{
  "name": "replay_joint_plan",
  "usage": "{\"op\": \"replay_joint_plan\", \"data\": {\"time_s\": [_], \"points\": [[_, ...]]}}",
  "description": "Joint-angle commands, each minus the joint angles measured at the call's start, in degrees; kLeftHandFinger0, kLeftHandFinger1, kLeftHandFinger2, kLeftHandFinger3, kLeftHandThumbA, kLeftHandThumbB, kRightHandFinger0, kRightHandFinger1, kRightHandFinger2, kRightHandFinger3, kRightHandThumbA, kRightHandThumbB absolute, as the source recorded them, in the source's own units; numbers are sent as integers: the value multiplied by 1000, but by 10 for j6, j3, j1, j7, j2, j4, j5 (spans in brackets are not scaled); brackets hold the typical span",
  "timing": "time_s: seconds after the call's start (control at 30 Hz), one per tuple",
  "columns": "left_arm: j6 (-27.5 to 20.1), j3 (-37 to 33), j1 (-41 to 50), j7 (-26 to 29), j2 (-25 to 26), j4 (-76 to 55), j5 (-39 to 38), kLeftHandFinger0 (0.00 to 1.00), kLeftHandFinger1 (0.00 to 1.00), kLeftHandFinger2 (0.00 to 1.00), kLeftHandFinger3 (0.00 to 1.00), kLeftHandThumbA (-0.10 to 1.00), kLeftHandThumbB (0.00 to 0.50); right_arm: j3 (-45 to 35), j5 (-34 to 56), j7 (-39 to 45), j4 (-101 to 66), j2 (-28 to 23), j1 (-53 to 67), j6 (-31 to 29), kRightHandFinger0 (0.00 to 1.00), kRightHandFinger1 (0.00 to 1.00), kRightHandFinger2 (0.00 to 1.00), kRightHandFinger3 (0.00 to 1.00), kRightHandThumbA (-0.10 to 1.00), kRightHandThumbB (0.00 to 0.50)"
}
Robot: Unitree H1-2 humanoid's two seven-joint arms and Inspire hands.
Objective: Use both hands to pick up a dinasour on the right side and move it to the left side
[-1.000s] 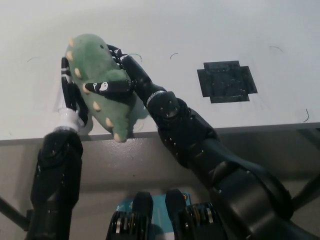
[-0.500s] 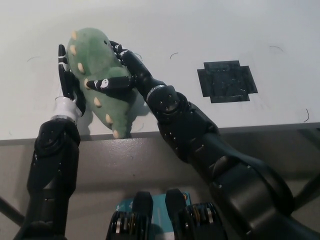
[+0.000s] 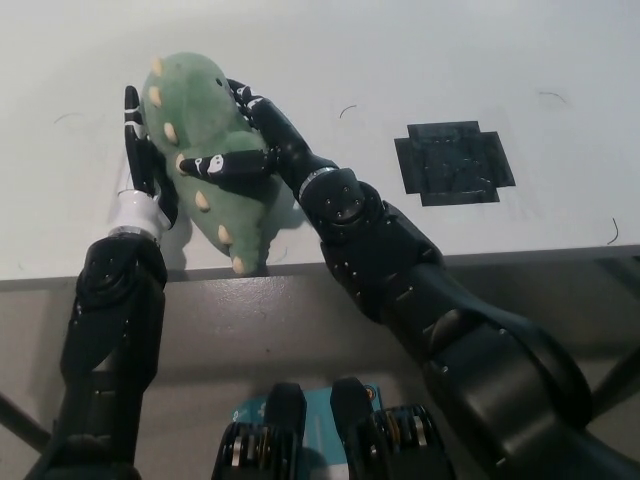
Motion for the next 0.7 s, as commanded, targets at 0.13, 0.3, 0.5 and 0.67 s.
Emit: {"op": "replay_joint_plan", "data": {"time_s": [0.13,0.3,0.5,0.67], "points": [[-23,-10,-51,-13,-10,-11,-4,1000,1000,1000,1000,1000,132,-1,-10,24,-14,14,-37,-8,1000,1000,1000,1000,1000,0],[-27,-11,-59,-10,-8,-9,-1,1000,1000,1000,1000,1000,139,0,-12,25,-16,9,-43,-12,1000,1000,1000,1000,1000,7],[-54,-16,-61,-26,0,7,2,1000,1000,1000,1000,1000,102,-2,-13,19,-18,7,-42,-25,1000,1000,1000,1000,1000,0],[-2,-8,-54,2,1,-8,-2,1000,1000,1000,1000,1000,182,-14,-8,10,-25,-5,-40,-29,1000,1000,1000,1000,1000,1]]}}
